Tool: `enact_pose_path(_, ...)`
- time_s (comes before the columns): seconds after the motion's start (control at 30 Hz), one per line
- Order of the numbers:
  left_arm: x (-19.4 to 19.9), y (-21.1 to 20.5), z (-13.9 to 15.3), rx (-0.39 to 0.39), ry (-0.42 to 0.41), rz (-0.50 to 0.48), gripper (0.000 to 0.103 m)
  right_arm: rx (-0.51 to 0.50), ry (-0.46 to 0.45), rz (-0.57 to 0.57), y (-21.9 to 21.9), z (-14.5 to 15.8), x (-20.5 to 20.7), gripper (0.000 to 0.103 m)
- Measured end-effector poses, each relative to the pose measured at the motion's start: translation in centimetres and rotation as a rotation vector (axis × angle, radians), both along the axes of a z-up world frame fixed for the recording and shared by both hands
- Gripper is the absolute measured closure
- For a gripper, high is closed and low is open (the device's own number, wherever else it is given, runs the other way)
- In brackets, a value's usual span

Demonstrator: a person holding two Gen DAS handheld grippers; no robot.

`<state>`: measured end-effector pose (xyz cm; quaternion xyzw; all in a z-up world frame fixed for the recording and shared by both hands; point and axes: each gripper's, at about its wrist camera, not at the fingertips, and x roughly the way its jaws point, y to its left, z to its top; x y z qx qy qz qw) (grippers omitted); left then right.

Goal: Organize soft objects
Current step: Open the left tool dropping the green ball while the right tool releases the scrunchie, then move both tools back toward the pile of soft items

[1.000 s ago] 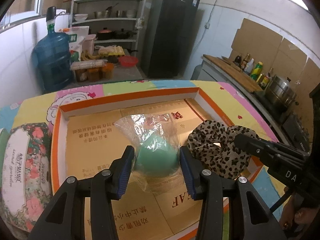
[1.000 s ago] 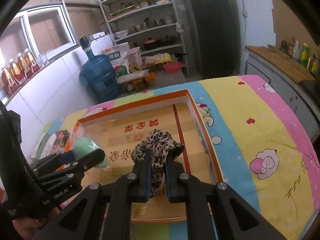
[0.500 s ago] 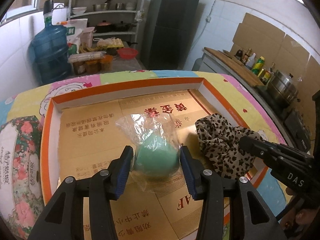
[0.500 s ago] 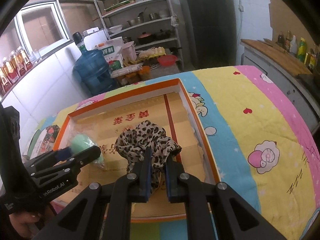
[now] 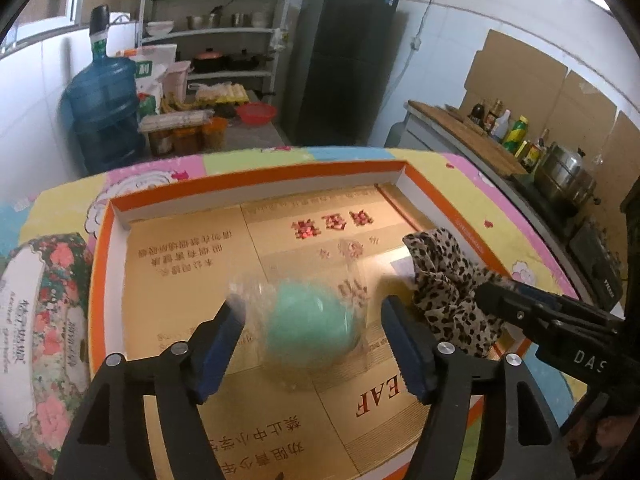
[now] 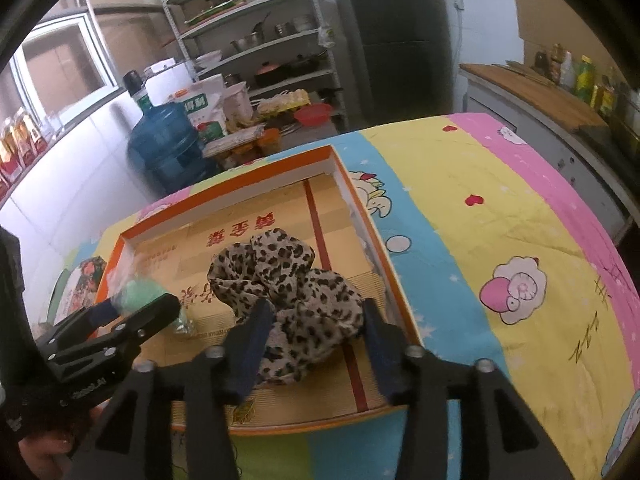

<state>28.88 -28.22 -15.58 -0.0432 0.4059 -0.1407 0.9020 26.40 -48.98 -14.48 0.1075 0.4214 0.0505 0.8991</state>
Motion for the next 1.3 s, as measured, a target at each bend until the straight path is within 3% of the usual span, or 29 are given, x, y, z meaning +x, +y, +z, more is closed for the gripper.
enact_pose_path(0.63,-3.1,1.5,3.8,-0.025,-0.072,-0.029,0.030,-0.016,-0.063,-0.034,0.8,3.0,-2.7,0.055)
enact_pose_path(0.93,-5.5,2.8,6.6,-0.032,-0.151,-0.058,0.029,-0.047,-0.115,-0.074,1.5,5.4,-5.1,0.055)
enact_pose_path(1.3,-8.6,5.8,9.3,-0.043,-0.189,-0.092,0.029,-0.036,-0.145,-0.077,4.5,7.7,-8.0,0.054)
